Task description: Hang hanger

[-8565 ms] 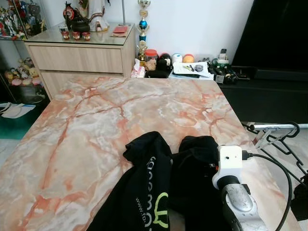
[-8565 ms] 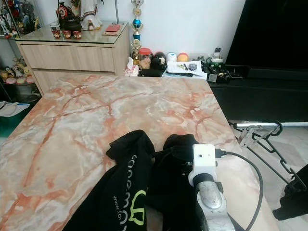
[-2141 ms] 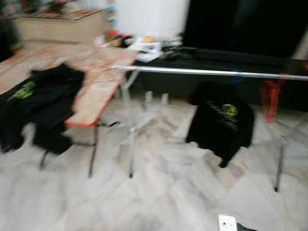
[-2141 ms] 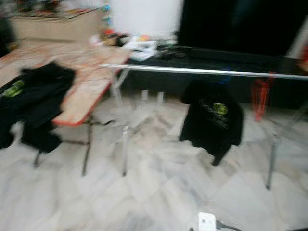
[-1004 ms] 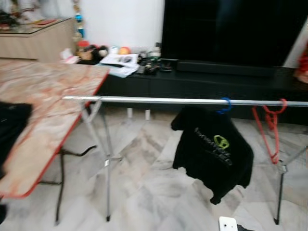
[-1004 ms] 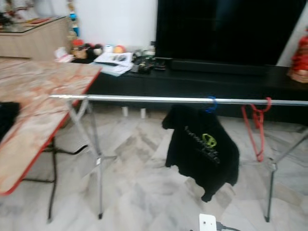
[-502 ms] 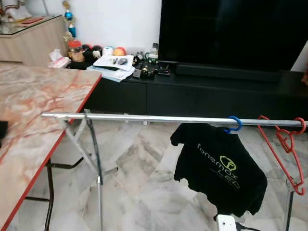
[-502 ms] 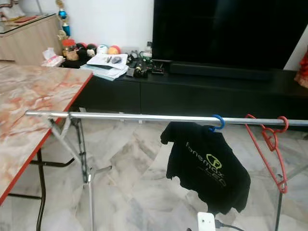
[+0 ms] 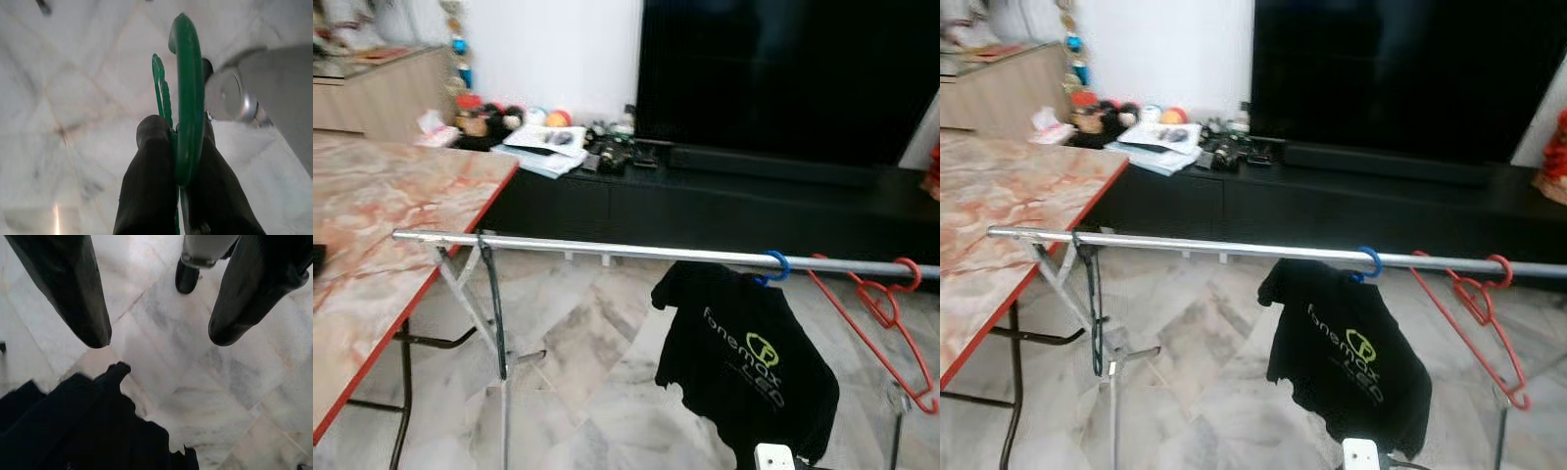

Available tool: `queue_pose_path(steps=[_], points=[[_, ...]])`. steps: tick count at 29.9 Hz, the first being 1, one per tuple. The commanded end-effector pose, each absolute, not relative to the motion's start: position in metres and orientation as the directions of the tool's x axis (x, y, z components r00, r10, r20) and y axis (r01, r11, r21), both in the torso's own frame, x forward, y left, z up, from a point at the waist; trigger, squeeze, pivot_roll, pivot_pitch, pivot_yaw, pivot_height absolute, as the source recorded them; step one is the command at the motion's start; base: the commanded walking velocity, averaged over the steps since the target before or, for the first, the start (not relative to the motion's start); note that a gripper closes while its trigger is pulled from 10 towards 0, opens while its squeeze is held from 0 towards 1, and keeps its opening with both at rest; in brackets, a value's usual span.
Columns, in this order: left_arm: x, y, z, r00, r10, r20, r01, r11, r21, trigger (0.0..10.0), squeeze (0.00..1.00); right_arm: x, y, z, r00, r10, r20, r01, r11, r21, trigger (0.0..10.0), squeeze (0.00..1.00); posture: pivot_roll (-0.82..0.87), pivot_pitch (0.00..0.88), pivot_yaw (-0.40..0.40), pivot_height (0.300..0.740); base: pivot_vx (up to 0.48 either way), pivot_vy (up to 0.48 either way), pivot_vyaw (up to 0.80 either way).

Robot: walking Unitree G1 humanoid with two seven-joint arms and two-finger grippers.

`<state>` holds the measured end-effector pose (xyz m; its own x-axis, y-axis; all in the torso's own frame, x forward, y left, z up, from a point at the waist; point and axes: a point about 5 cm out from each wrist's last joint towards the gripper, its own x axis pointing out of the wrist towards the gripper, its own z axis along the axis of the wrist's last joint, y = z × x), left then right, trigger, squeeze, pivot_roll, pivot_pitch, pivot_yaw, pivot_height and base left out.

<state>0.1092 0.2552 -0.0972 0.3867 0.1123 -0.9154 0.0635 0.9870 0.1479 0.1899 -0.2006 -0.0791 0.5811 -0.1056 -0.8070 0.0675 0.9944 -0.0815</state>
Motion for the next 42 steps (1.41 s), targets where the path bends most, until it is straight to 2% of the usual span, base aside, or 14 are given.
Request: queue_pose_path(steps=[1, 6, 20, 32, 42], points=[[0.1083, 0.2552, -0.0975, 0.380, 0.113, -0.918, 0.076, 0.985, 0.152, 10.0, 0.00, 0.1884, -0.2016, -0.0798, 0.574, -0.107, -0.812, 0.073, 0.994, -0.080, 10.0, 0.00, 0.11, 0.000, -0.012, 0.740, 0.000, -0.480, 0.00], [0.1080, 0.2551, -0.0977, 0.379, 0.116, -0.918, 0.072, 0.985, 0.154, 10.0, 0.00, 0.1883, -0.2016, -0.0799, 0.573, -0.098, -0.814, 0.062, 0.995, -0.076, 10.0, 0.00, 0.11, 0.000, -0.014, 0.740, 0.000, -0.383, 0.00], [0.1077, 0.2556, -0.0976, 0.385, 0.136, -0.913, 0.053, 0.984, 0.169, 10.0, 0.00, 0.1888, -0.2017, -0.0798, 0.565, -0.073, -0.822, 0.002, 0.996, -0.087, 10.0, 0.00, 0.12, 0.000, -0.019, 0.740, 0.000, 0.000, 0.00], [0.1082, 0.2550, -0.0976, 0.387, 0.133, -0.913, 0.073, 0.982, 0.174, 10.0, 0.00, 0.1891, -0.2021, -0.0795, 0.562, -0.063, -0.824, -0.028, 0.995, -0.096, 10.0, 0.00, 0.12, 0.000, -0.018, 0.740, 0.000, -0.434, 0.00], [0.1062, 0.2550, -0.0982, 0.382, 0.137, -0.914, 0.064, 0.983, 0.174, 10.0, 0.00, 0.1880, -0.2022, -0.0800, 0.557, -0.052, -0.829, -0.058, 0.993, -0.101, 10.0, 0.00, 0.12, 0.000, -0.018, 0.740, 0.000, 0.000, 0.00]])
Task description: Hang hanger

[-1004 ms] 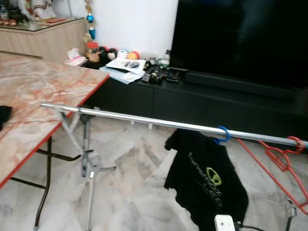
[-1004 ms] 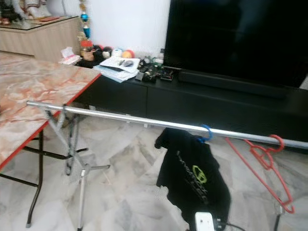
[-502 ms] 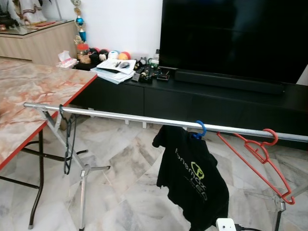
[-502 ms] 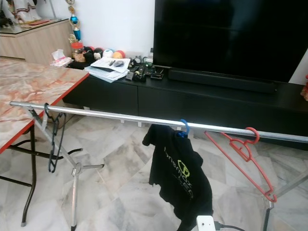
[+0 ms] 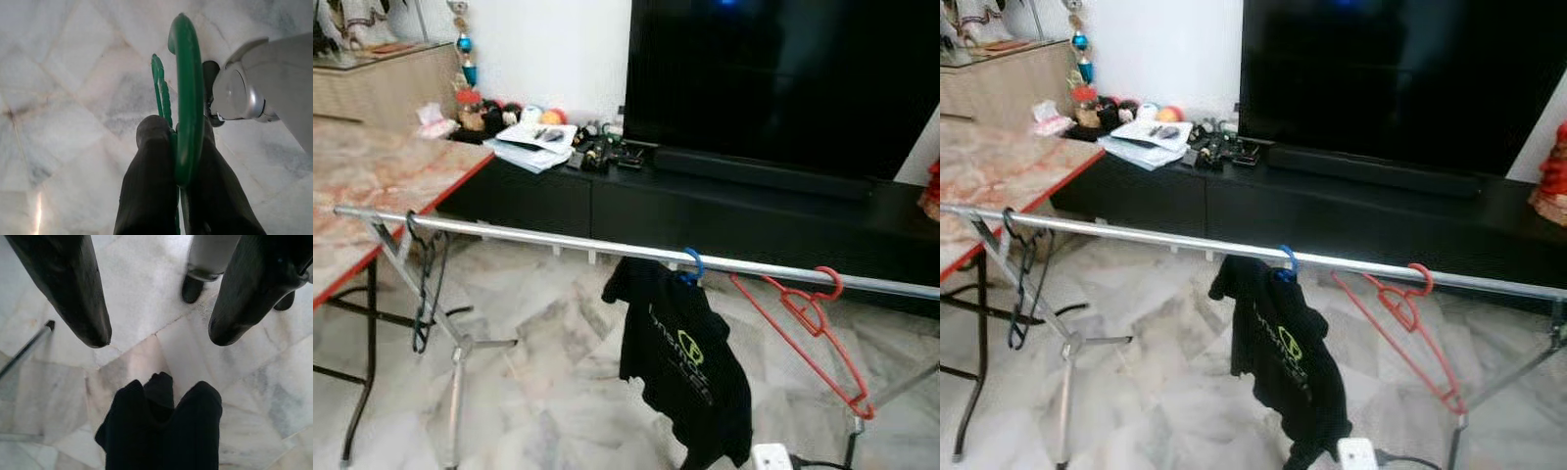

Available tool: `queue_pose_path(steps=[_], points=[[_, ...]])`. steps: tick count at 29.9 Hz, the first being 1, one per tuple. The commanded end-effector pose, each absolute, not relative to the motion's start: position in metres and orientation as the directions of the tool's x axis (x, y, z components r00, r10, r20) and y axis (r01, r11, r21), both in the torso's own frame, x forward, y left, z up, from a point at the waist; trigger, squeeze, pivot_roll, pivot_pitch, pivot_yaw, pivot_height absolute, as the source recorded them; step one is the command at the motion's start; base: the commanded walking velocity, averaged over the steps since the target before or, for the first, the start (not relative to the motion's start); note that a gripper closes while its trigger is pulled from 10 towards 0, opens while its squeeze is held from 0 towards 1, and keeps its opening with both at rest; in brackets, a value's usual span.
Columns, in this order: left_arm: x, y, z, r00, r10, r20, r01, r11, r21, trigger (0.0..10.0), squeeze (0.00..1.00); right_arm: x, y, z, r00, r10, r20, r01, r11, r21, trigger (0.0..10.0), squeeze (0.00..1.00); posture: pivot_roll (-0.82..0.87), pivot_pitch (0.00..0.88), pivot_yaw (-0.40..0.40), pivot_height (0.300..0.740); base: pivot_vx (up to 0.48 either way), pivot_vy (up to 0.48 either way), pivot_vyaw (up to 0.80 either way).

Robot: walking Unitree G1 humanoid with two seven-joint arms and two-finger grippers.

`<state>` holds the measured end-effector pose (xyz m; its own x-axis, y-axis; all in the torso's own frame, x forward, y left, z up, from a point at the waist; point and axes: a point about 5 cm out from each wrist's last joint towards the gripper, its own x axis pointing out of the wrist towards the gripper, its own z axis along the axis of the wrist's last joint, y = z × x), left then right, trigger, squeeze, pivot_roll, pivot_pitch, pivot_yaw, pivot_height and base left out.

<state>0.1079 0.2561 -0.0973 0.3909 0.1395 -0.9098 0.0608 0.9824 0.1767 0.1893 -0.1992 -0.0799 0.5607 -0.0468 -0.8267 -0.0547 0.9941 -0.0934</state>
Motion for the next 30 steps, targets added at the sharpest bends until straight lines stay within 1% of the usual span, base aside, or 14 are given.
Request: queue_pose_path(steps=[1, 20, 30], points=[[0.1061, 0.2549, -0.0983, 0.383, 0.137, -0.914, 0.061, 0.983, 0.173, 10.0, 0.00, 0.1880, -0.2022, -0.0800, 0.557, -0.051, -0.829, -0.059, 0.993, -0.101, 10.0, 0.00, 0.12, 0.000, -0.019, 0.740, 0.000, 0.000, 0.00], [0.1070, 0.2548, -0.0981, 0.388, 0.145, -0.910, 0.022, 0.986, 0.166, 10.0, 0.00, 0.1900, -0.2018, -0.0791, 0.549, -0.023, -0.836, -0.094, 0.992, -0.089, 10.0, 0.00, 0.13, 0.000, -0.031, 0.740, 0.000, 0.000, 0.00], [0.1075, 0.2546, -0.0979, 0.394, 0.142, -0.908, 0.022, 0.986, 0.164, 10.0, 0.00, 0.1898, -0.2017, -0.0792, 0.550, -0.022, -0.835, -0.087, 0.993, -0.084, 10.0, 0.00, 0.12, 0.000, -0.028, 0.740, 0.294, 0.000, 0.00]])
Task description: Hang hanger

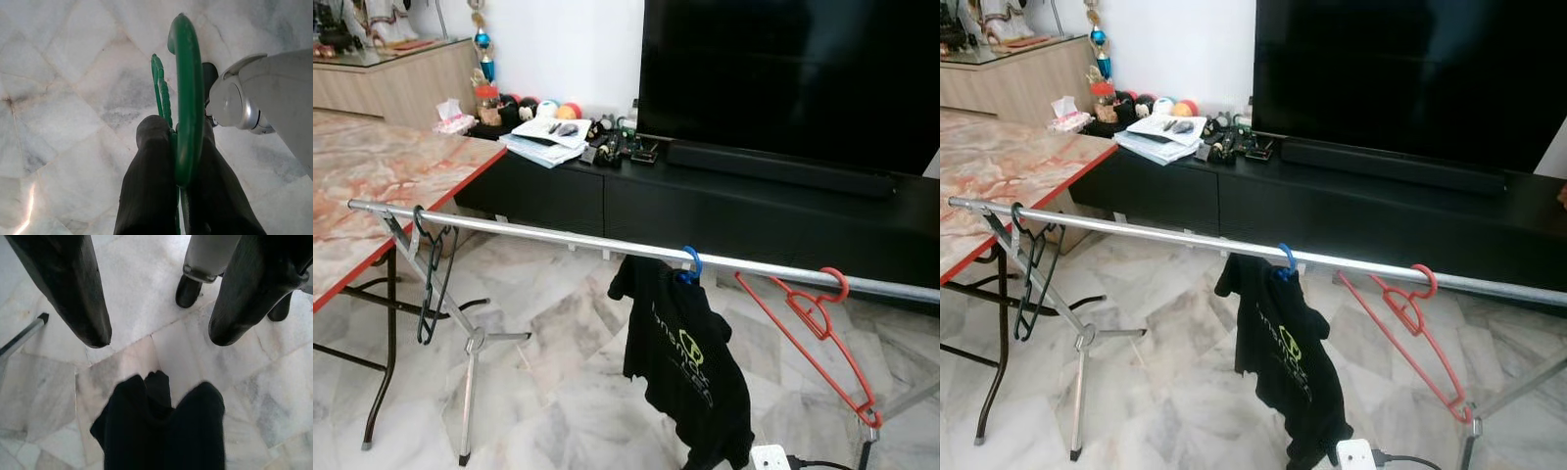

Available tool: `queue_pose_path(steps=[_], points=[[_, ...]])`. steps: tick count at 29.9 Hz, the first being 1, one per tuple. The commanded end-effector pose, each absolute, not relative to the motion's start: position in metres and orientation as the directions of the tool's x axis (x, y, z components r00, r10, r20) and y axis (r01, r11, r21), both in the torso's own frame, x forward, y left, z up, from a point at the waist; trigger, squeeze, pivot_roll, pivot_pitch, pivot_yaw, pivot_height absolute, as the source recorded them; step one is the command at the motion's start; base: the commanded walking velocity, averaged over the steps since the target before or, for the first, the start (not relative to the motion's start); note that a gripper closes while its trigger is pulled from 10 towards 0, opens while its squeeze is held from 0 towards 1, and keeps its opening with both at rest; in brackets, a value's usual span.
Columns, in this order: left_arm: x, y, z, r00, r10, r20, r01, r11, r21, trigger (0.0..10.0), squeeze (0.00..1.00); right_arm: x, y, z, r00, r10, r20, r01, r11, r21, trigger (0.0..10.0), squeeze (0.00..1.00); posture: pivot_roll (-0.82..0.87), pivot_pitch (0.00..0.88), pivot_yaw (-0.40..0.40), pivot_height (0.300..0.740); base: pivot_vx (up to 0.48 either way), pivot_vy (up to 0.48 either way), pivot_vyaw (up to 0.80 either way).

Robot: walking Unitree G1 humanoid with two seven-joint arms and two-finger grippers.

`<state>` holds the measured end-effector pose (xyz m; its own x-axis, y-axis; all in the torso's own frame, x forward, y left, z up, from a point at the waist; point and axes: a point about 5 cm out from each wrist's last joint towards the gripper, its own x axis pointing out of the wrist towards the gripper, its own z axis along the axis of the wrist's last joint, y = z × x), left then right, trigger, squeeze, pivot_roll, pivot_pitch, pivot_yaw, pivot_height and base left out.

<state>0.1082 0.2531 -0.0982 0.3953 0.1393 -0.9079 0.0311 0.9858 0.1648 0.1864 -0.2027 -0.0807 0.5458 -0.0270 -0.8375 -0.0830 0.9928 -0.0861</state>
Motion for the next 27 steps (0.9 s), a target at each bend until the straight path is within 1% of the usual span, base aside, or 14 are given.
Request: queue_pose_path(steps=[1, 17, 21, 27], points=[[0.107, 0.255, -0.098, 0.394, 0.141, -0.908, 0.023, 0.986, 0.163, 10.0, 0.00, 0.190, -0.201, -0.079, 0.550, -0.021, -0.835, -0.088, 0.993, -0.082, 10.0, 0.00, 0.12, 0.000, -0.026, 0.740, 0.341, 0.000, 0.00], [0.107, 0.254, -0.098, 0.396, 0.135, -0.908, 0.027, 0.987, 0.159, 10.0, 0.00, 0.189, -0.202, -0.080, 0.546, -0.027, -0.837, -0.089, 0.992, -0.090, 10.0, 0.00, 0.12, 0.000, -0.027, 0.740, 0.356, 0.000, 0.00], [0.109, 0.254, -0.097, 0.417, 0.136, -0.899, 0.040, 0.985, 0.167, 10.0, 0.00, 0.189, -0.202, -0.080, 0.545, -0.025, -0.838, -0.092, 0.992, -0.089, 10.0, 0.00, 0.12, 0.000, -0.028, 0.740, 0.360, 0.000, 0.00], [0.117, 0.253, -0.093, 0.484, 0.121, -0.867, 0.094, 0.977, 0.189, 10.0, 0.00, 0.189, -0.202, -0.079, 0.544, -0.022, -0.839, -0.097, 0.991, -0.089, 10.0, 0.00, 0.13, 0.000, -0.031, 0.740, 0.000, 0.000, 0.00]])
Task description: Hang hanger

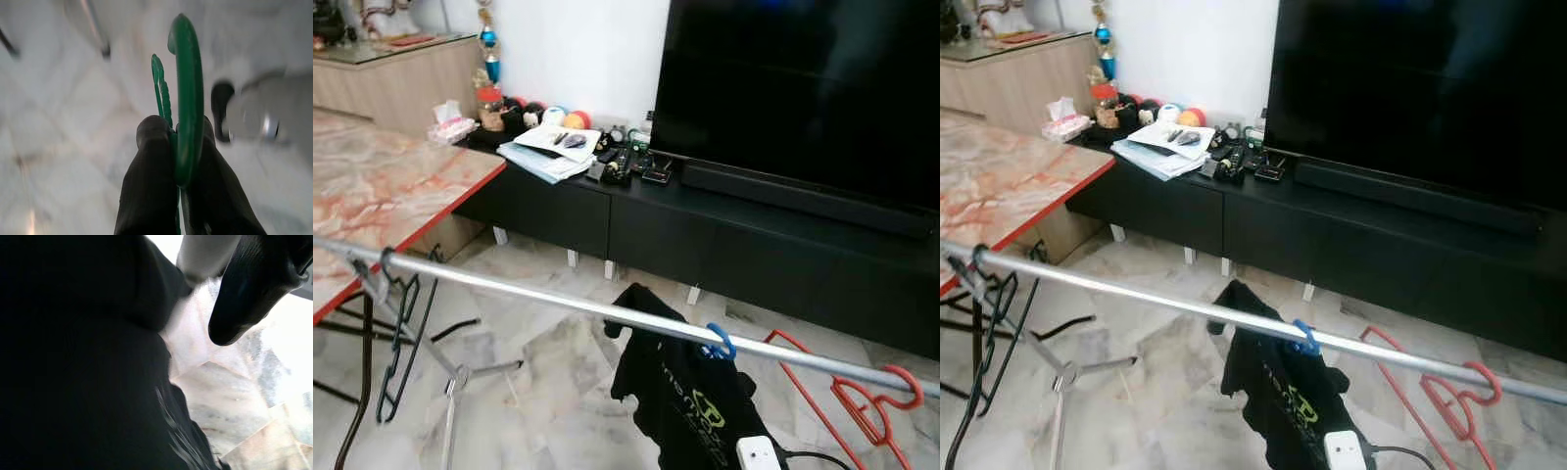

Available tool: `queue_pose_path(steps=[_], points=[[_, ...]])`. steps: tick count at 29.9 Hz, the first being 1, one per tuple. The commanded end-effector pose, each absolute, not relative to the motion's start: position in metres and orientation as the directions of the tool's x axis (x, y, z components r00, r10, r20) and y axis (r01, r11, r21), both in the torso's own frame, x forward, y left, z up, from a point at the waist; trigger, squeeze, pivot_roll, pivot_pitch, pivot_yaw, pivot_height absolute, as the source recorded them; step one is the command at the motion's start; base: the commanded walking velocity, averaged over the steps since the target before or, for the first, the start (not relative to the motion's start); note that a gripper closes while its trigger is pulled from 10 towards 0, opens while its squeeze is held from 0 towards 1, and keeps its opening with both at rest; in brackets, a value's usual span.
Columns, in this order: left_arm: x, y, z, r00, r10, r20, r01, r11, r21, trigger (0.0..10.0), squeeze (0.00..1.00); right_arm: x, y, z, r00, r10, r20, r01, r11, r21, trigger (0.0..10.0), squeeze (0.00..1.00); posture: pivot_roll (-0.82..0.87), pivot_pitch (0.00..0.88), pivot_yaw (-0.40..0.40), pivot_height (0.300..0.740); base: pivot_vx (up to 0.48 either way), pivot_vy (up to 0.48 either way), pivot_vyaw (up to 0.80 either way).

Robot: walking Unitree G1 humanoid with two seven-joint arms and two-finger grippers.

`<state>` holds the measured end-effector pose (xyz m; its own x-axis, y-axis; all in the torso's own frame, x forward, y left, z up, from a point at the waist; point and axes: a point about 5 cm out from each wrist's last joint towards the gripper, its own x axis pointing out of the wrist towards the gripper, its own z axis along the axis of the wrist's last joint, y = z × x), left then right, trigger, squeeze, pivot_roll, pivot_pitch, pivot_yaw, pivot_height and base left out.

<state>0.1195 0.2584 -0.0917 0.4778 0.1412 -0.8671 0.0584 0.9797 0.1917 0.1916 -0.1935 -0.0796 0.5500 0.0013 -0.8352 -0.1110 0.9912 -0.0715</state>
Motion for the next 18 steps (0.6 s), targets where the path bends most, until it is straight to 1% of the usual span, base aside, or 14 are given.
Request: queue_pose_path(steps=[1, 3, 4, 5, 7, 8, 9, 11, 12, 13, 14, 15, 16, 18], points=[[0.118, 0.253, -0.093, 0.487, 0.122, -0.865, 0.093, 0.977, 0.191, 10.0, 0.00, 0.189, -0.202, -0.079, 0.544, -0.022, -0.839, -0.097, 0.991, -0.089, 10.0, 0.00, 0.13, 0.000, -0.031, 0.740, 0.000, 0.000, 0.00], [0.119, 0.254, -0.092, 0.502, 0.129, -0.855, 0.091, 0.975, 0.200, 10.0, 0.00, 0.190, -0.202, -0.079, 0.544, -0.021, -0.839, -0.098, 0.991, -0.088, 10.0, 0.00, 0.13, 0.000, -0.030, 0.740, 0.000, 0.000, 0.00], [0.145, 0.248, -0.084, 0.569, 0.116, -0.814, 0.103, 0.972, 0.211, 10.0, 0.00, 0.190, -0.202, -0.079, 0.544, -0.020, -0.839, -0.098, 0.991, -0.087, 10.0, 0.00, 0.13, 0.000, -0.030, 0.740, 0.000, 0.000, 0.00], [0.165, 0.243, -0.077, 0.616, 0.105, -0.781, 0.112, 0.969, 0.219, 10.0, 0.00, 0.190, -0.202, -0.079, 0.544, -0.020, -0.839, -0.098, 0.991, -0.087, 10.0, 0.00, 0.13, 0.000, -0.030, 0.740, 0.000, 0.000, 0.00], [0.226, 0.236, -0.045, 0.753, 0.085, -0.653, 0.100, 0.965, 0.241, 10.0, 0.00, 0.190, -0.202, -0.079, 0.544, -0.018, -0.839, -0.101, 0.991, -0.086, 10.0, 0.00, 0.13, 0.000, -0.030, 0.740, 0.000, 0.000, 0.00], [0.234, 0.237, -0.038, 0.777, 0.084, -0.623, 0.097, 0.963, 0.252, 10.0, 0.00, 0.190, -0.202, -0.079, 0.544, -0.017, -0.839, -0.101, 0.991, -0.086, 10.0, 0.00, 0.13, 0.000, -0.030, 0.740, 0.000, 0.000, 0.00], [0.234, 0.237, -0.038, 0.777, 0.084, -0.623, 0.097, 0.963, 0.252, 10.0, 0.00, 0.190, -0.202, -0.079, 0.544, -0.017, -0.839, -0.101, 0.991, -0.086, 10.0, 0.00, 0.13, 0.000, -0.030, 0.740, 0.000, 0.000, 0.00], [0.259, 0.238, -0.012, 0.867, 0.023, -0.499, 0.126, 0.956, 0.264, 10.0, 0.00, 0.190, -0.202, -0.079, 0.544, -0.017, -0.839, -0.101, 0.991, -0.086, 10.0, 0.00, 0.14, 0.000, -0.031, 0.740, 0.000, 0.000, 0.00], [0.259, 0.238, -0.012, 0.867, 0.023, -0.499, 0.126, 0.956, 0.264, 10.0, 0.00, 0.190, -0.202, -0.079, 0.544, -0.017, -0.839, -0.101, 0.991, -0.086, 10.0, 0.00, 0.14, 0.000, -0.031, 0.740, 0.000, 0.000, 0.00], [0.266, 0.235, -0.003, 0.887, -0.027, -0.461, 0.153, 0.959, 0.237, 10.0, 0.00, 0.190, -0.202, -0.079, 0.544, -0.017, -0.839, -0.101, 0.991, -0.086, 10.0, 0.00, 0.14, 0.000, -0.031, 0.740, 0.000, 0.000, 0.00], [0.273, 0.228, 0.007, 0.894, -0.140, -0.425, 0.245, 0.948, 0.203, 10.0, 0.00, 0.190, -0.202, -0.079, 0.544, -0.017, -0.839, -0.102, 0.991, -0.086, 10.0, 0.00, 0.14, 0.000, -0.031, 0.740, 0.000, 0.000, 0.00], [0.273, 0.228, 0.007, 0.894, -0.140, -0.425, 0.245, 0.948, 0.203, 10.0, 0.00, 0.190, -0.202, -0.079, 0.544, -0.017, -0.839, -0.102, 0.991, -0.086, 10.0, 0.00, 0.14, 0.000, -0.031, 0.740, 0.000, 0.000, 0.00], [0.275, 0.219, 0.014, 0.875, -0.258, -0.410, 0.354, 0.918, 0.178, 10.0, 0.00, 0.190, -0.203, -0.079, 0.543, -0.017, -0.839, -0.102, 0.991, -0.086, 10.0, 0.00, 0.14, 0.000, -0.031, 0.740, 0.000, 0.000, 0.00], [0.273, 0.211, 0.020, 0.826, -0.377, -0.419, 0.477, 0.864, 0.163, 10.0, 0.00, 0.190, -0.203, -0.079, 0.543, -0.017, -0.840, -0.102, 0.991, -0.086, 10.0, 0.00, 0.13, 0.000, -0.029, 0.740, 0.000, 0.000, 0.00]])
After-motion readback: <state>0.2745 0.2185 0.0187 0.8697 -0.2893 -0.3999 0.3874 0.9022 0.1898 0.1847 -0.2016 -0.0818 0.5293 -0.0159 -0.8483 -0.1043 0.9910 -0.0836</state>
